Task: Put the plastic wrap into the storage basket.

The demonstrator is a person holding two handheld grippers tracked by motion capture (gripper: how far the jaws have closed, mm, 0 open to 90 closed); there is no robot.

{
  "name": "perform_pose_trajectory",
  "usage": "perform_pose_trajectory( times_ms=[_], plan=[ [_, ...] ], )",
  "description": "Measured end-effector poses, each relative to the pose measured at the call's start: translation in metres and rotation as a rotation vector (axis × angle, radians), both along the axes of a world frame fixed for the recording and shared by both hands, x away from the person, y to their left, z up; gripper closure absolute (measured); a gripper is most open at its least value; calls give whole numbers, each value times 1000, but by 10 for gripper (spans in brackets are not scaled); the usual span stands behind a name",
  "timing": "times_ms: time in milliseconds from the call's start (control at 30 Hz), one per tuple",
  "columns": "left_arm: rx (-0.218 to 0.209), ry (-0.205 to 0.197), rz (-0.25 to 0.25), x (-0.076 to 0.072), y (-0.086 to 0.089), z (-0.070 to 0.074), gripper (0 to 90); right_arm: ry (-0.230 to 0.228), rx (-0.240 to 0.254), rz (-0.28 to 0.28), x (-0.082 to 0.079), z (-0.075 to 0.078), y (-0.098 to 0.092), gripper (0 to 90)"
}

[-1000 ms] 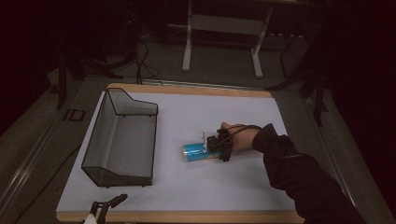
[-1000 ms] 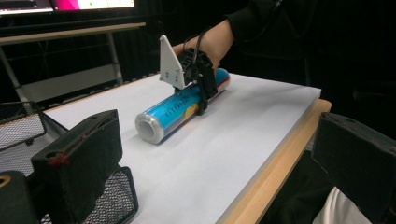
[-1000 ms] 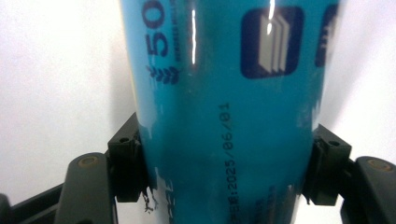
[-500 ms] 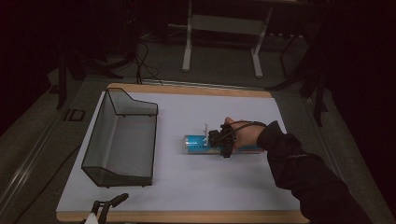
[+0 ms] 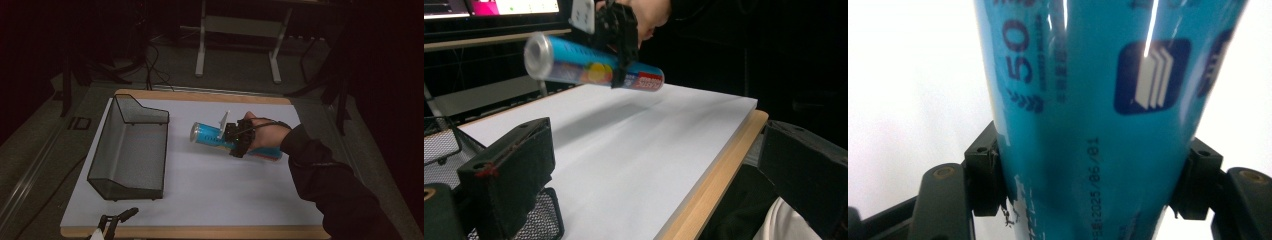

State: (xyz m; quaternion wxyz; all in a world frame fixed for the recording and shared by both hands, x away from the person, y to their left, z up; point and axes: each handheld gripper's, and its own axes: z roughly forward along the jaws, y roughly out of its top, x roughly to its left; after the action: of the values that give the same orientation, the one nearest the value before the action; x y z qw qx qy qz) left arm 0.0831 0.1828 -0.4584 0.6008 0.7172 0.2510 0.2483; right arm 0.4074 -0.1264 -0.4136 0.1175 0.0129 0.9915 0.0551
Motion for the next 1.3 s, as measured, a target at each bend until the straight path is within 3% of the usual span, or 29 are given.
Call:
perform_pose_trajectory(
  times_ms=[67, 300, 433, 700, 733, 767, 900, 933, 1300],
  plan=[
    [2, -1, -2, 0, 0, 0, 26, 5, 80, -12, -1, 13, 1, 317],
    [2, -2, -11, 0, -1, 0, 26, 51, 260, -41, 0, 41, 5, 317],
    [6, -4, -13, 0, -1, 0, 26, 80, 324, -61, 1, 49, 10, 318],
    [7, -5, -21, 0, -1, 1, 26, 54, 403, -94, -2, 48, 31, 317],
    [6, -5, -22, 0, -1, 1, 26, 40, 430, -101, -3, 49, 33, 317],
    [6, -6, -22, 1, -1, 1, 26, 51, 441, -107, -3, 51, 36, 318],
    [11, -6, -27, 1, -2, 1, 26, 55, 562, -142, -4, 59, 46, 317],
    [14, -7, -28, 2, -2, 1, 26, 73, 574, -151, -4, 61, 49, 318],
    [16, -8, -37, 3, -3, 1, 26, 108, 814, -219, -10, 86, 80, 318]
  ],
)
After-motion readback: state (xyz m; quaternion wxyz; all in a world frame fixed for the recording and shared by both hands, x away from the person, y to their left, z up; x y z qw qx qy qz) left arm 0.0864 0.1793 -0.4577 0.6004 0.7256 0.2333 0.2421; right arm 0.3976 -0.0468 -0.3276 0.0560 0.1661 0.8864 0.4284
